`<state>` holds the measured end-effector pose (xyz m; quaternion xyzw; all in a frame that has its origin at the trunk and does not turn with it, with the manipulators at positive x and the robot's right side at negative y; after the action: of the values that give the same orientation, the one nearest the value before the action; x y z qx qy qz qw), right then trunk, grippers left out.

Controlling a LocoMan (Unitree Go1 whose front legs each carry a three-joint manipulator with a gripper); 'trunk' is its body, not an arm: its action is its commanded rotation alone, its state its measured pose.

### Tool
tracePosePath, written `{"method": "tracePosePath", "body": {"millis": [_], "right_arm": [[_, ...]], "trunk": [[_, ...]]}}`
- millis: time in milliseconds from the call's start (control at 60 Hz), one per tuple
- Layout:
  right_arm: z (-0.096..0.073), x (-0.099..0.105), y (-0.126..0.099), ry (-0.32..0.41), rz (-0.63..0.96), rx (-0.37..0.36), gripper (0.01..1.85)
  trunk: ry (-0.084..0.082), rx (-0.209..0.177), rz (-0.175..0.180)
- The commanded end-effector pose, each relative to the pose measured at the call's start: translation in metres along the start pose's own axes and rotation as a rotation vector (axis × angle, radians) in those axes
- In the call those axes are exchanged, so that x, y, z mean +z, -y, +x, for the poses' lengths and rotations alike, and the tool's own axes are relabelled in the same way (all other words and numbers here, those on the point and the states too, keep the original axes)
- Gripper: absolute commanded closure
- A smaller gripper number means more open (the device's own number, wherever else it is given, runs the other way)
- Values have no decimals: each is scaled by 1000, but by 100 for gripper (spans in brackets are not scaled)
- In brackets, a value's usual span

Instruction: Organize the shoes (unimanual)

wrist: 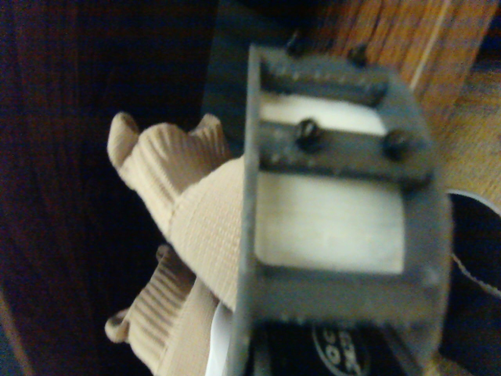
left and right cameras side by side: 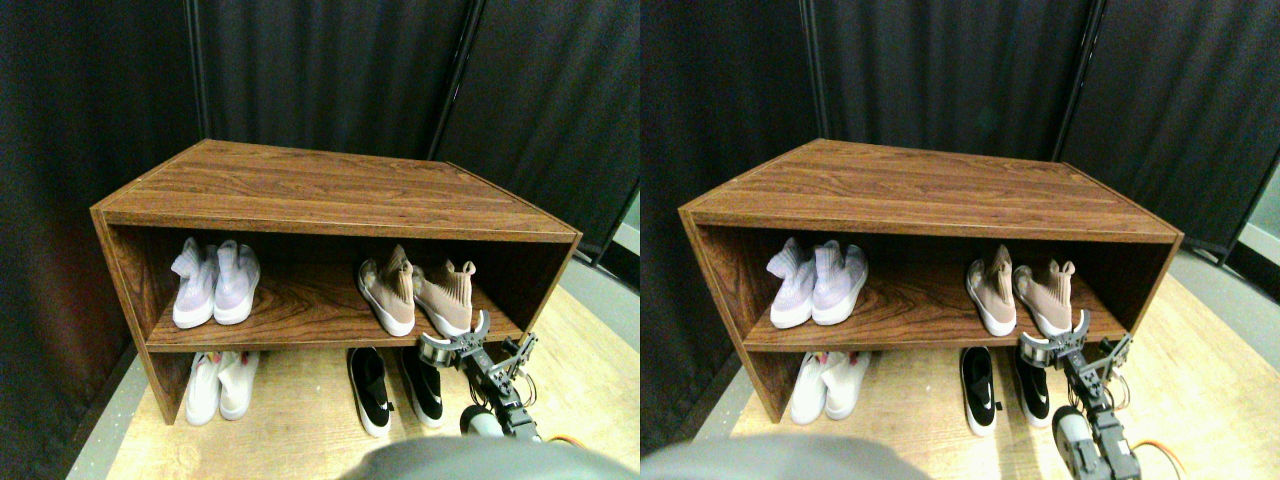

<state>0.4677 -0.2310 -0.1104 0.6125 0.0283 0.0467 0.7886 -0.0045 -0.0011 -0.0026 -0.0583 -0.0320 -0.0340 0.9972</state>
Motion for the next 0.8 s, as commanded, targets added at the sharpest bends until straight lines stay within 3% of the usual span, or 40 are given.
{"method": "tracePosePath", "body": {"millis": [17,117,167,367,483,517,567,667,800], "right_arm": [[-12,3,-11,-13,-16,65,55],[-29,3,-21,-18,-5,72,54],[-40,5,-27,-57,3,97,52],[-60,15,-38,-67,-44,156,58],[-66,25,-44,-30,-54,189,103],[-65,30,-46,-3,-77,205,141],[-66,38,-50,70,-173,212,180],[-65,52,-56,112,-331,242,180],[-54,71,-57,139,-306,263,180]], "trunk": [[-24,14,-3],[-27,8,3],[-28,5,5],[-27,-2,13],[-28,-2,14],[-27,-1,14],[-27,-1,14],[-27,1,11],[-28,-1,10]]}}
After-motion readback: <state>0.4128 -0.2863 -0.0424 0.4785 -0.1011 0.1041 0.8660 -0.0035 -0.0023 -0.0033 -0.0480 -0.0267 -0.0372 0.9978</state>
